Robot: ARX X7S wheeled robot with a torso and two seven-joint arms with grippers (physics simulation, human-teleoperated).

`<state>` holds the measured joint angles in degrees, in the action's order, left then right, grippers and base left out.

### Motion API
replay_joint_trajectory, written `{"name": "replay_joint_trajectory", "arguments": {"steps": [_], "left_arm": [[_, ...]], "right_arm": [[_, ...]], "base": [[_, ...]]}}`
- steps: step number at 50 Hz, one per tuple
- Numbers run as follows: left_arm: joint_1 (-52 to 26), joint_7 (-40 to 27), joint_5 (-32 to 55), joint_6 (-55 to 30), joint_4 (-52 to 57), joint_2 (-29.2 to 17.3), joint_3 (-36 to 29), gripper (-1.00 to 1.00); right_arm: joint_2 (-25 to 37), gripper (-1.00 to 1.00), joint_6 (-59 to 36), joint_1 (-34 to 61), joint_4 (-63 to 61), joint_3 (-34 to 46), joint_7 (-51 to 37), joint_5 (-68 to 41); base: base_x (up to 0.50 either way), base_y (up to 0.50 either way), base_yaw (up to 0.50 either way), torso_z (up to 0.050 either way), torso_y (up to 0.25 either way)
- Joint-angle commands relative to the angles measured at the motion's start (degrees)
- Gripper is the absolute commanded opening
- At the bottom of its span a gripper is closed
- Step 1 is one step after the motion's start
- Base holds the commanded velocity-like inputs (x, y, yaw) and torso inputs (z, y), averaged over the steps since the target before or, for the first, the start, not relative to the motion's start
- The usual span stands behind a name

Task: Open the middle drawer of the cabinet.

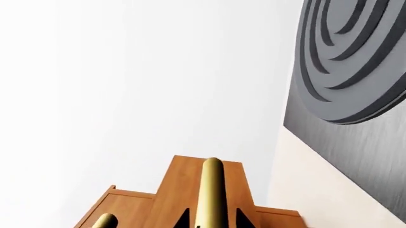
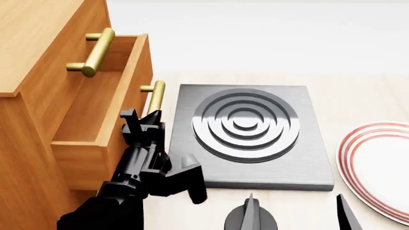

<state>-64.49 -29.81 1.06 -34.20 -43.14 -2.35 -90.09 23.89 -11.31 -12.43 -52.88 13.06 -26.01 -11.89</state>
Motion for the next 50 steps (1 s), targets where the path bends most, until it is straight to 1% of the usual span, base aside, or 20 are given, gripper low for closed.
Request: {"name": "replay_joint_trajectory", "arguments": {"steps": [1,17,31,37,40,50], "left_arm": [[0.29,-1.75,-11.73,-4.69,9.03,2.35,-0.51,-1.00],[-0.03,-0.14,-13.17,-6.74,13.45,2.35,-0.55,-1.00],[-1.15,-0.28,-13.22,-7.27,16.74,2.35,-0.51,-1.00],[-1.23,-1.23,-12.62,-5.73,17.81,2.35,-0.43,-1.00],[-1.64,-2.98,-12.37,-4.82,18.68,2.35,-0.36,-1.00],[-1.35,-4.44,-11.93,-3.51,19.41,2.35,-0.38,-1.00]], "right_arm": [[0.35,1.00,0.25,-0.07,-0.06,-0.01,-0.33,-0.32],[0.88,1.00,0.62,-0.24,-0.22,-0.17,-0.76,-0.85],[1.09,1.00,0.38,0.23,-0.11,0.69,-0.95,-0.70],[1.22,1.00,0.32,0.33,-0.13,0.80,-1.11,-0.78],[1.30,1.00,0.35,0.38,-0.12,0.87,-1.15,-0.83],[1.53,1.00,0.35,0.40,-0.15,1.08,-1.41,-0.87]], "base": [[-0.01,0.00,0.00,0.000,0.000],[-0.01,0.00,0.00,0.000,0.004],[0.00,0.00,0.00,0.001,0.004],[0.00,0.00,0.00,0.002,0.005],[0.00,0.00,0.00,0.000,0.000],[0.00,0.00,0.00,0.000,0.000]]}}
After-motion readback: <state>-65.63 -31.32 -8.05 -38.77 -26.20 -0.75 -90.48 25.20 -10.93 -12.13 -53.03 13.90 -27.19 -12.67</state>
